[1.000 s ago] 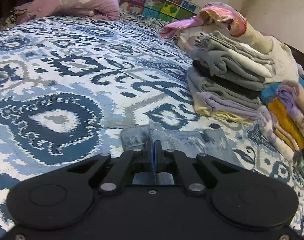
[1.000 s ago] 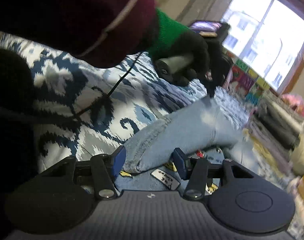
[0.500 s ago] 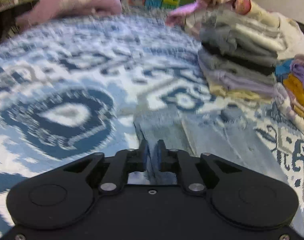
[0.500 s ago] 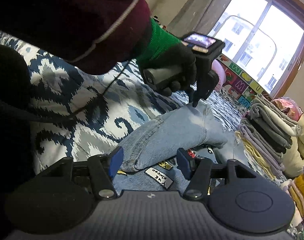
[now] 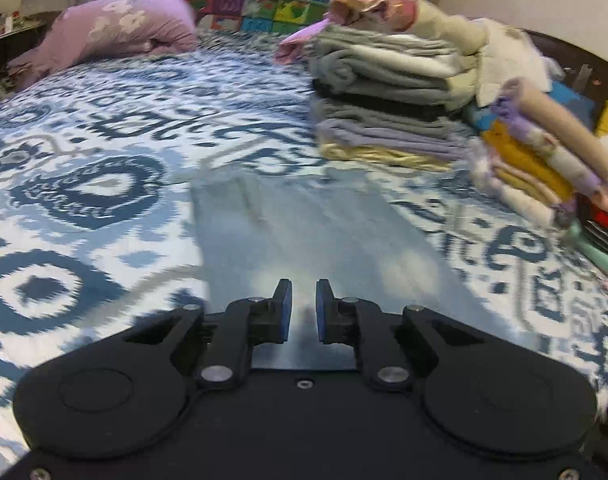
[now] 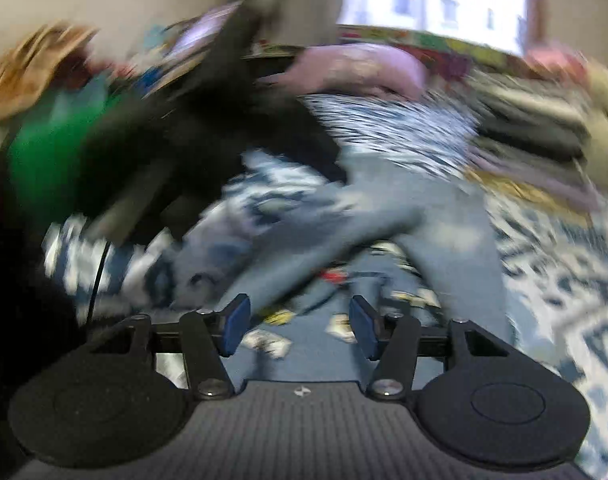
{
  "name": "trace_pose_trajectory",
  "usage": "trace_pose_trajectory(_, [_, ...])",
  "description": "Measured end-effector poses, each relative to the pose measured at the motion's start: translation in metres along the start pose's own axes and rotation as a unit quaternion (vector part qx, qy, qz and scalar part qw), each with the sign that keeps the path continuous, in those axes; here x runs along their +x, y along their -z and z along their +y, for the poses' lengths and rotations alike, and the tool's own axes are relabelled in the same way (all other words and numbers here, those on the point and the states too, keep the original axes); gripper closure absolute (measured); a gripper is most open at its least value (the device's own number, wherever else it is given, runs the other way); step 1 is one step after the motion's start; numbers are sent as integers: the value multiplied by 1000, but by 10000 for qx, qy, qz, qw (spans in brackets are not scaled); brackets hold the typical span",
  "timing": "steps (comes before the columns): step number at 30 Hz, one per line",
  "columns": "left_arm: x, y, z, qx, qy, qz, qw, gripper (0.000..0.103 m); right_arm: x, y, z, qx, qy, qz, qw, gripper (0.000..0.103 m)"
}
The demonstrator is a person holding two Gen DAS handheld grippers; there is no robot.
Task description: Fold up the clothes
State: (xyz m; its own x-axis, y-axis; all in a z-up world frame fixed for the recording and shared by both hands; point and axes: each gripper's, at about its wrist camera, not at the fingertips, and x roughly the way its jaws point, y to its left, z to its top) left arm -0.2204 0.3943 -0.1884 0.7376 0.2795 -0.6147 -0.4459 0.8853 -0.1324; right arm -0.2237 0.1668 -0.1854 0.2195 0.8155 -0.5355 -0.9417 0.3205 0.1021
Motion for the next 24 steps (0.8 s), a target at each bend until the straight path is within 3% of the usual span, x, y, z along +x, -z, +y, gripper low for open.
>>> trace_pose_trajectory(2, [2, 6, -12, 128, 17, 35, 9999, 94, -8, -6, -27, 546, 36, -66, 9985, 51])
trace_pose_trajectory(5, [27, 22, -17, 406, -68, 398, 9984, 95, -19, -4, -64, 1249, 107, -106, 9920, 51])
trace_pose_trajectory(11, [5, 11, -25, 400, 104, 41, 9991, 94, -33, 25, -121, 2355, 227, 61, 9716, 50])
trace_pose_trajectory(14, [14, 2, -32, 380, 131, 30, 9992, 94, -31, 37, -139, 2740, 248, 94, 9614, 50])
trace_pose_trajectory(18, [48, 12, -40, 472, 53, 507, 9976, 95, -22, 47, -142, 2635, 223, 17, 9644, 51])
trace_pose_trajectory(21, [24, 7, -37, 337, 88, 292, 9990, 94, -14, 54, -148, 2782, 189, 165, 9602, 51])
trace_pose_trajectory(24, [-18, 8, -24, 22, -28, -37, 10000, 94, -14, 59, -158, 3165, 35, 165, 9484, 51])
